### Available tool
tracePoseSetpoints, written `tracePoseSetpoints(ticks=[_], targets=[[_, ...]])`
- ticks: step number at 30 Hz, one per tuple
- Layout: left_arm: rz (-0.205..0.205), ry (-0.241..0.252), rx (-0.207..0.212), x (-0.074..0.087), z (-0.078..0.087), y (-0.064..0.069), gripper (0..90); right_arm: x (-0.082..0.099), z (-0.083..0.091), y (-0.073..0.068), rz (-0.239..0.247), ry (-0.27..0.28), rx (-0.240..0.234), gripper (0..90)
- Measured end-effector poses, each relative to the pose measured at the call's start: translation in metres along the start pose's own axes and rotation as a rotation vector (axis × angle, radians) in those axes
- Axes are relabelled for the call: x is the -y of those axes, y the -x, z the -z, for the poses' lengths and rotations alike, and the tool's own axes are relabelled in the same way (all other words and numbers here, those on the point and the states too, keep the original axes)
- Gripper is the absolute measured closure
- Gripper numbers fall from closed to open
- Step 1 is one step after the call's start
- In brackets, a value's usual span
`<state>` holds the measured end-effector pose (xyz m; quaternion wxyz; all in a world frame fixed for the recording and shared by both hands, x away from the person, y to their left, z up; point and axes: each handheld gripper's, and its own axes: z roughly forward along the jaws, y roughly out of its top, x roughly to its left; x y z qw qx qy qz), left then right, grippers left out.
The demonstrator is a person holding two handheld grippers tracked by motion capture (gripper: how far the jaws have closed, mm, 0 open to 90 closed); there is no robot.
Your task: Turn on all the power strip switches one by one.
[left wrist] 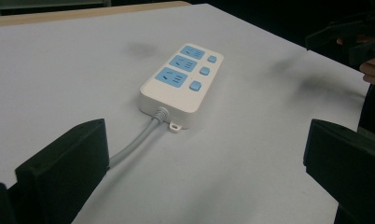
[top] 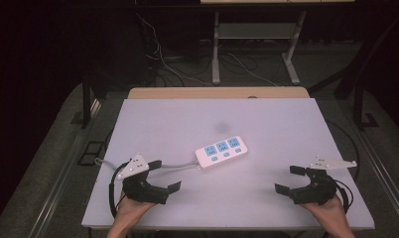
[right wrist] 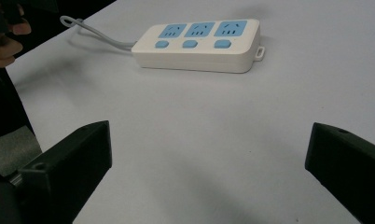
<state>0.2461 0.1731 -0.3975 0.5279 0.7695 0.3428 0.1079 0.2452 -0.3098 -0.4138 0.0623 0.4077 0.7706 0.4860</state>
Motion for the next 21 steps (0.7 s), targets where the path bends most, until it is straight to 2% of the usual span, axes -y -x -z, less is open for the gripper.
tracePoseSetpoints(ticks=[21], targets=[[-0.024,-0.082,0.040,-0.032,-0.010,-0.001,0.0,0.001,0.002,0.003,-0.008,0.006,0.003,0.3]])
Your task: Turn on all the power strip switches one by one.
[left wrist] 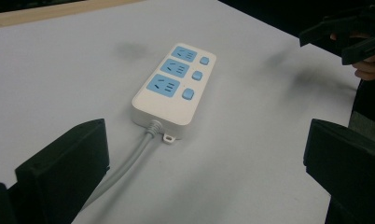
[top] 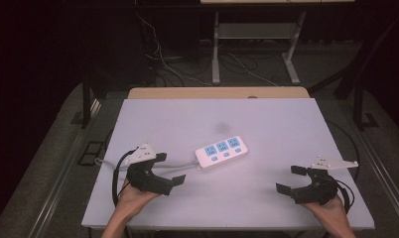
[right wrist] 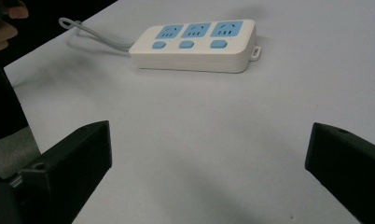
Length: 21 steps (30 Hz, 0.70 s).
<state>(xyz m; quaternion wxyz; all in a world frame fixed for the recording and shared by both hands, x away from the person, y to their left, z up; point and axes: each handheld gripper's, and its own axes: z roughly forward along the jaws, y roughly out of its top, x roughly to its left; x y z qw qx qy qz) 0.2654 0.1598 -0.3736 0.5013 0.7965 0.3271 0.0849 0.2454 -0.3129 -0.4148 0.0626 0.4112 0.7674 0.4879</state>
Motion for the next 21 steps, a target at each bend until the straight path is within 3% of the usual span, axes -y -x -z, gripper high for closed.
tracePoseSetpoints(ticks=[21], targets=[[-0.062,-0.092,0.037,-0.037,-0.022,0.002,0.0,0.000,0.000,0.000,0.006,-0.001,-0.007,0.4]])
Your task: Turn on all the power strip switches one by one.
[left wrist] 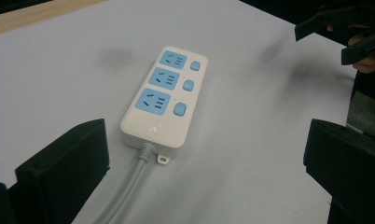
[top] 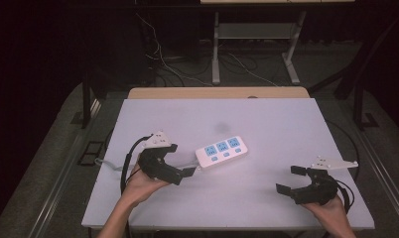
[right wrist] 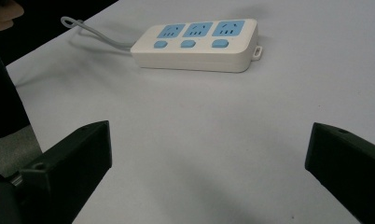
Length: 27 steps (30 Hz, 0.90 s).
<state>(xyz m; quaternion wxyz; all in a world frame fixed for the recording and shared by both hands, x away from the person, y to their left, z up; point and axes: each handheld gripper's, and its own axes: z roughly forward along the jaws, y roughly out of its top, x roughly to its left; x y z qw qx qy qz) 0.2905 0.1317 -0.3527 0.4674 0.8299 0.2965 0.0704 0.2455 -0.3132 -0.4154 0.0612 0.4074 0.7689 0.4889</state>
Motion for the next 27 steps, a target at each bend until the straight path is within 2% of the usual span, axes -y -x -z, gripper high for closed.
tracePoseSetpoints(ticks=[13,19,27], targets=[[-0.065,-0.065,0.016,-0.031,-0.011,0.001,0.0,0.000,0.000,0.000,-0.001,0.002,0.001,0.3],[-0.081,-0.092,0.025,-0.041,-0.019,0.000,0.0,0.000,0.001,0.001,-0.003,0.007,0.002,0.3],[-0.081,-0.126,0.024,-0.046,-0.030,-0.007,0.0,0.000,0.000,0.001,-0.003,0.005,0.001,0.4]])
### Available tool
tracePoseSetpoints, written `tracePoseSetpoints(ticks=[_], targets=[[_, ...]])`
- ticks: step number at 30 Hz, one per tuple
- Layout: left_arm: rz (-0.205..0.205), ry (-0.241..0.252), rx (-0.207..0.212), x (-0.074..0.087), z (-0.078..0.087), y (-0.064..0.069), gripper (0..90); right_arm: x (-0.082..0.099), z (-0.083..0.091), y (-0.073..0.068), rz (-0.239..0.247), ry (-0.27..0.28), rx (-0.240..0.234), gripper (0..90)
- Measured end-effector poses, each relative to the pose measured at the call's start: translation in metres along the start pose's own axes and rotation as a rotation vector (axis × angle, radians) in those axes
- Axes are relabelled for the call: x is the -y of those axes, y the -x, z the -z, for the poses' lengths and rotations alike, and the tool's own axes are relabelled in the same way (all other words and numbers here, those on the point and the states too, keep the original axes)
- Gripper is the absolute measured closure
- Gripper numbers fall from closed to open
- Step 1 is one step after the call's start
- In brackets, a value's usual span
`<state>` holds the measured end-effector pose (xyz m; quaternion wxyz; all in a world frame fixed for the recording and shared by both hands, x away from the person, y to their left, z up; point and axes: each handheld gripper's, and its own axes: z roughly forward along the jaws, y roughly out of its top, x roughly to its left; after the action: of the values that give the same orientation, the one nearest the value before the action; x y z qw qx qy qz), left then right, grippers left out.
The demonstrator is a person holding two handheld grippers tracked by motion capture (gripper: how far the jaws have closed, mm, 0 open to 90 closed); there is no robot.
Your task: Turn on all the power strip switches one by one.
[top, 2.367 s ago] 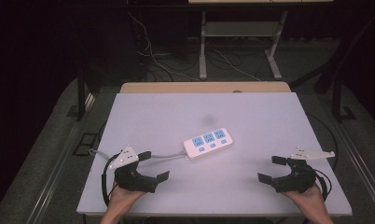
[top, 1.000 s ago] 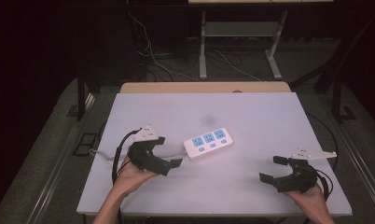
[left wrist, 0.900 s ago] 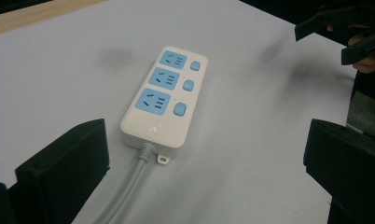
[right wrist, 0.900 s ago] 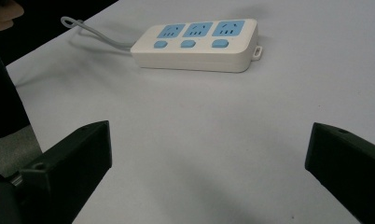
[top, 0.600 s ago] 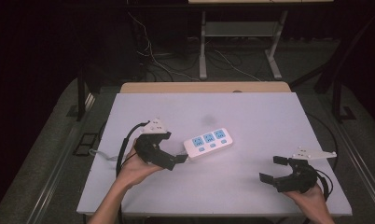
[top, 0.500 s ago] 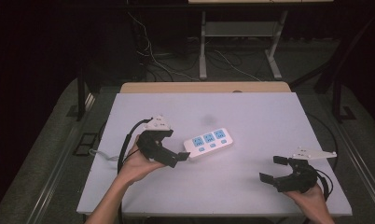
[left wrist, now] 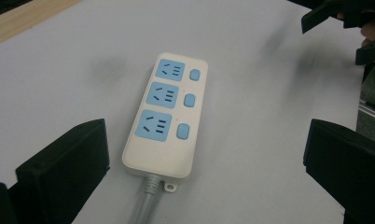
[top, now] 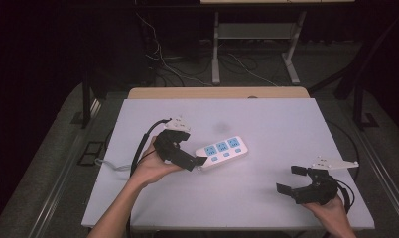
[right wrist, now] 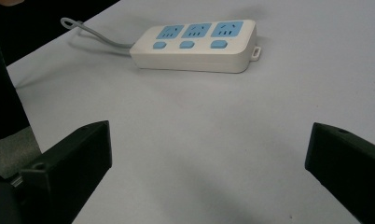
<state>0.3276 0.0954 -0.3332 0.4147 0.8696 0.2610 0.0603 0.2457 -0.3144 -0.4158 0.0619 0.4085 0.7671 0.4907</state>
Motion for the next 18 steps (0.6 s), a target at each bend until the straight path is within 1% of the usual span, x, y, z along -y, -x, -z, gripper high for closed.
tracePoseSetpoints(ticks=[10,12,18], targets=[[-0.008,-0.047,0.013,-0.007,-0.016,-0.007,0.0,0.000,0.000,0.001,0.002,0.000,0.001,0.3],[-0.013,-0.052,0.013,-0.008,-0.018,-0.008,0.0,0.000,0.000,0.001,0.002,-0.001,0.000,0.4],[-0.011,-0.074,0.020,-0.009,-0.027,-0.013,0.4,0.000,-0.001,0.001,0.004,-0.002,-0.002,0.4]])
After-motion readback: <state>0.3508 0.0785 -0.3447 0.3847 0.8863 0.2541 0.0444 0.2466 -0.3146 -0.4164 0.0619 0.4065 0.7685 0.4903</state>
